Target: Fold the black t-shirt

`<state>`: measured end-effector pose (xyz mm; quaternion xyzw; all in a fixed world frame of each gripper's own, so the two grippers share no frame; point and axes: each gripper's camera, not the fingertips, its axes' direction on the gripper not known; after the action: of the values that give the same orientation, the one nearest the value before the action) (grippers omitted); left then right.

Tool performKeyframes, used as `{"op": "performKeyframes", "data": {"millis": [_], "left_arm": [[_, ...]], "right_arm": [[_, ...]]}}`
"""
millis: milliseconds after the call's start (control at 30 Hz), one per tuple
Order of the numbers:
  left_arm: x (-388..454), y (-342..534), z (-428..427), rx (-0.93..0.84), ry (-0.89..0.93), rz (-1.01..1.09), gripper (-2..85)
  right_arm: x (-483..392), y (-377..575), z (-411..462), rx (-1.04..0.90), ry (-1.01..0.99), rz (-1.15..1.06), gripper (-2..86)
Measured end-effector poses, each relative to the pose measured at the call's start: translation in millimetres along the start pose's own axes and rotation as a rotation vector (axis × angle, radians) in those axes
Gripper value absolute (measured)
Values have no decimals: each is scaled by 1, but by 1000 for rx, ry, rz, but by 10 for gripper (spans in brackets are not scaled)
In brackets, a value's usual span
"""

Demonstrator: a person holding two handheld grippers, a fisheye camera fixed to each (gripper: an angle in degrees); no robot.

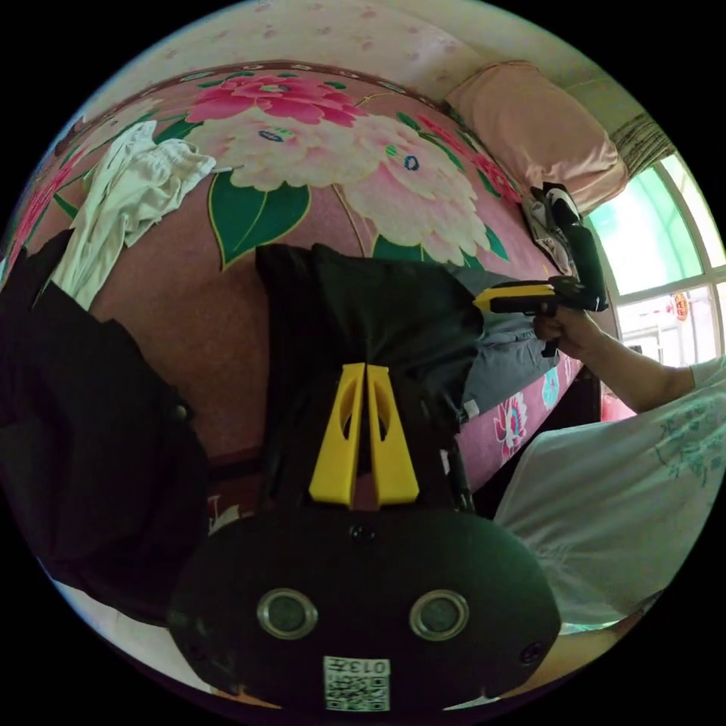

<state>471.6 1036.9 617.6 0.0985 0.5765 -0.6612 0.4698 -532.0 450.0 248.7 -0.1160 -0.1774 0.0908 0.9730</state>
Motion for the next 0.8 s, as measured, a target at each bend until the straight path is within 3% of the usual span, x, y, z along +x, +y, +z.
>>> {"op": "performKeyframes", "data": {"millis": [200, 367, 533, 600, 700, 800], "left_arm": [[-20, 17, 17, -75, 37, -113, 0], [-7, 25, -10, 122, 0, -126, -2], [53, -19, 16, 83, -218, 80, -3], [69, -33, 38, 17, -284, 147, -3], [80, -40, 71, -89, -373, 190, -4], [72, -35, 67, -50, -306, 131, -4]], "right_arm": [[-1, 8, 21, -45, 10, 26, 17], [3, 48, -31, 115, 101, 87, 9], [62, 134, -87, 190, 622, 340, 3], [92, 154, -99, 163, 684, 463, 3], [130, 172, -111, 187, 653, 563, 2], [161, 176, -110, 144, 551, 632, 1]]}}
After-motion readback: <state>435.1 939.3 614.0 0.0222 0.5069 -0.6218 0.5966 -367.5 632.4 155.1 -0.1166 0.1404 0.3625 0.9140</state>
